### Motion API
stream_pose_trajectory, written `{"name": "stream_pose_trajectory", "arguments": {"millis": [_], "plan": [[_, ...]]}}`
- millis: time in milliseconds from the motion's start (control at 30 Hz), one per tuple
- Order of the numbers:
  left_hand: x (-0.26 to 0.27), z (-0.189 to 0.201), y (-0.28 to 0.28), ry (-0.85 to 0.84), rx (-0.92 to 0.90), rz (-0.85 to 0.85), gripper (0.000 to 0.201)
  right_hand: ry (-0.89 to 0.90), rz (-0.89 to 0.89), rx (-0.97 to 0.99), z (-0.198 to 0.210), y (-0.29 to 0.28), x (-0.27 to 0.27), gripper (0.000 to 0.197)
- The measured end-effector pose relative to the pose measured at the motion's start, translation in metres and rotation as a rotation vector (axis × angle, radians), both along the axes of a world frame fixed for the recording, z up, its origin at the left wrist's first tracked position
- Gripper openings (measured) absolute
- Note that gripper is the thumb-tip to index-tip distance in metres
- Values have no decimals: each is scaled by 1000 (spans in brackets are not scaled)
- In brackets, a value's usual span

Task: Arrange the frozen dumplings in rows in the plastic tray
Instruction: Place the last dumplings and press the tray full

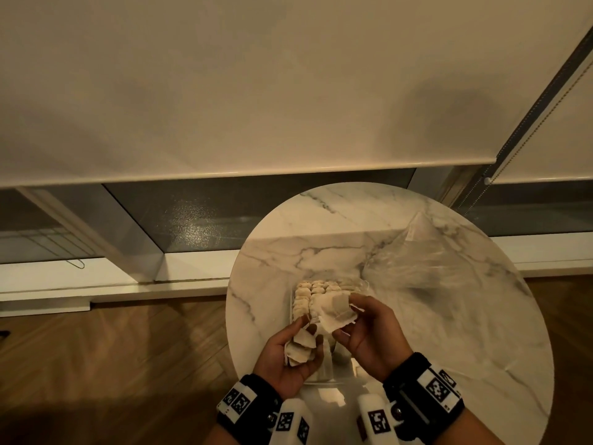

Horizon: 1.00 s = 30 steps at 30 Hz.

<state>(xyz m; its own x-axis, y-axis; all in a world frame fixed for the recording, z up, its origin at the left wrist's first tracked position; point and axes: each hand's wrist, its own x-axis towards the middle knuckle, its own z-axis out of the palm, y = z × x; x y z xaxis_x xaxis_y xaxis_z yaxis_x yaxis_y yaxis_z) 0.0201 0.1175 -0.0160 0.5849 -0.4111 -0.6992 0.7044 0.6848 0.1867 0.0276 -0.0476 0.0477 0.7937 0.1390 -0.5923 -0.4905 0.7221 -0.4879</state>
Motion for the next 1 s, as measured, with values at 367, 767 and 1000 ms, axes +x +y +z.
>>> {"name": "stream_pose_trajectory", "arguments": {"millis": [367,767,1000], "plan": [[-4,6,2,3,42,-22,18,-117,52,-636,-17,-19,2,8],[-11,5,-9,-206,330,-144,24,-105,284,-626,-32,-6,-20,24],[-19,-9,-11,-357,643,-239,13,-313,406,-868,-32,-13,-21,7]]}}
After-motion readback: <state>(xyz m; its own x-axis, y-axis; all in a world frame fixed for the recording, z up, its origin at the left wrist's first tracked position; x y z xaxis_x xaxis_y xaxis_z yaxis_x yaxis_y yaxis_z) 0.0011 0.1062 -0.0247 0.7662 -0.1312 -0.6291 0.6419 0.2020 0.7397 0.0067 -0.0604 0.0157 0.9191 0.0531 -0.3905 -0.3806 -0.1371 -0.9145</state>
